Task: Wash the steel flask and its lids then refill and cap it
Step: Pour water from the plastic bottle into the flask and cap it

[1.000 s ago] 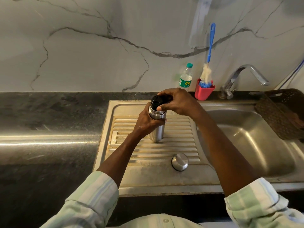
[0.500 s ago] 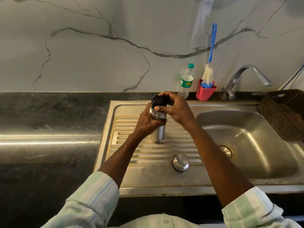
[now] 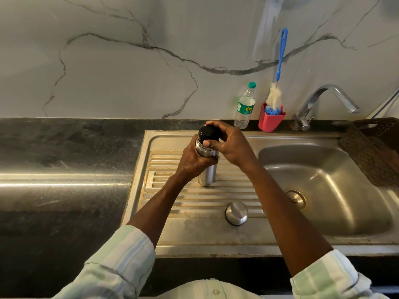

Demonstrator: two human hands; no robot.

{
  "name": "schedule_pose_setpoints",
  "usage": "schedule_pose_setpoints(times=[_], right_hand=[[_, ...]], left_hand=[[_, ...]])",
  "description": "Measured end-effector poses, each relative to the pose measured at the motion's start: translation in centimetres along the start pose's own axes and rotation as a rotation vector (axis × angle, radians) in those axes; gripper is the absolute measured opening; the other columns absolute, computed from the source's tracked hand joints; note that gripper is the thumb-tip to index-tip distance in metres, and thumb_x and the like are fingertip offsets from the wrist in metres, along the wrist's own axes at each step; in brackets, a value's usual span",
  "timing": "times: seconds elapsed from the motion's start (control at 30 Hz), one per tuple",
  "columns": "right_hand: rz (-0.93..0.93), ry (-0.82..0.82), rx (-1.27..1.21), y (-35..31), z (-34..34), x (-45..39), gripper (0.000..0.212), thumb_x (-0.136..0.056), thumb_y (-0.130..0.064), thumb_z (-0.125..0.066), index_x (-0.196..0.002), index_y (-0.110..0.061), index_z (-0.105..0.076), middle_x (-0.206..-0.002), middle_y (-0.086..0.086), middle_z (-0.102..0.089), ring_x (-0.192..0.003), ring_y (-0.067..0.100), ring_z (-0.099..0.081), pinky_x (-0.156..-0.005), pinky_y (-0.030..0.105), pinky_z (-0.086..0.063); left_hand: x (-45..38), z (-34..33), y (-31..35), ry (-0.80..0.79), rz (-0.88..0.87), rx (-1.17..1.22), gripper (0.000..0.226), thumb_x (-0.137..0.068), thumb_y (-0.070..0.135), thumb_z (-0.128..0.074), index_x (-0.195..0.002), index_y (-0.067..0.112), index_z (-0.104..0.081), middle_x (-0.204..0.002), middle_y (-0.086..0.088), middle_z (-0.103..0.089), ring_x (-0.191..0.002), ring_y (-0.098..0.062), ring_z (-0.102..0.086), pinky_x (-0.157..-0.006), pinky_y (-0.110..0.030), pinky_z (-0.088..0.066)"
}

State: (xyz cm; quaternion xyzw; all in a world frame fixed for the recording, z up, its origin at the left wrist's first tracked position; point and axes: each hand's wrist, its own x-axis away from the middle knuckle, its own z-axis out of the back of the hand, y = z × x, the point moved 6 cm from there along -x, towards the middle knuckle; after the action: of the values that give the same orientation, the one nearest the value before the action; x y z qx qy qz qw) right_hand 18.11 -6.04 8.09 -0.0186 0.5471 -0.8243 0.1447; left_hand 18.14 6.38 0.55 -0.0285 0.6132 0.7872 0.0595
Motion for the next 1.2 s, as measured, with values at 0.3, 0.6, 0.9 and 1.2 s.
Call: schedule_pose_setpoints(times=[0.3, 0.6, 0.9, 1.2], right_hand=[[-0.062, -0.252, -0.019, -0.2, 0.1, -0.7, 0.07, -0.084, -0.013, -0.074, -0.146, -0.019, -0.04, -0.149, 0.0, -0.045, -0.138, 0.012, -0.038, -0.113, 0.029, -0.034], [-0.004, 0.086, 0.028, 0.0, -1.0, 0.6, 0.054, -0.082, -0.015, -0.077, -0.131, -0.019, -0.057, -0.121, -0.002, -0.064, -0.11, 0.008, -0.058, -0.098, 0.014, -0.046], [-0.066, -0.331, -0.071, -0.6, 0.3, -1.3, 0.069, -0.083, -0.011, -0.075, -0.144, -0.016, -0.043, -0.14, -0.002, -0.053, -0.133, 0.014, -0.047, -0.11, 0.031, -0.041], [-0.019, -0.219, 0.067, -1.0, -0.5, -0.9, 0.051, -0.087, -0.008, -0.069, -0.135, -0.018, -0.054, -0.125, -0.001, -0.059, -0.114, 0.008, -0.053, -0.089, 0.011, -0.046]], left_hand=[[0.0, 0.0, 0.1, -0.01, -0.005, -0.026, 0.07, -0.071, 0.008, -0.086, -0.13, 0.018, -0.048, -0.11, 0.001, -0.066, -0.093, -0.007, -0.068, -0.078, -0.02, -0.056], [0.1, 0.0, -0.2, 0.059, -0.011, -0.047, 0.067, -0.07, 0.013, -0.088, -0.127, 0.02, -0.052, -0.107, 0.002, -0.069, -0.091, -0.004, -0.068, -0.075, -0.017, -0.056], [-0.2, 0.2, 0.0, -0.023, -0.023, -0.052, 0.071, -0.071, 0.014, -0.088, -0.126, 0.029, -0.046, -0.109, 0.008, -0.065, -0.094, 0.0, -0.066, -0.078, -0.015, -0.054], [-0.4, 0.0, -0.5, 0.016, -0.004, -0.092, 0.062, -0.069, 0.012, -0.089, -0.118, 0.025, -0.053, -0.098, 0.013, -0.065, -0.085, 0.009, -0.065, -0.072, -0.009, -0.051]])
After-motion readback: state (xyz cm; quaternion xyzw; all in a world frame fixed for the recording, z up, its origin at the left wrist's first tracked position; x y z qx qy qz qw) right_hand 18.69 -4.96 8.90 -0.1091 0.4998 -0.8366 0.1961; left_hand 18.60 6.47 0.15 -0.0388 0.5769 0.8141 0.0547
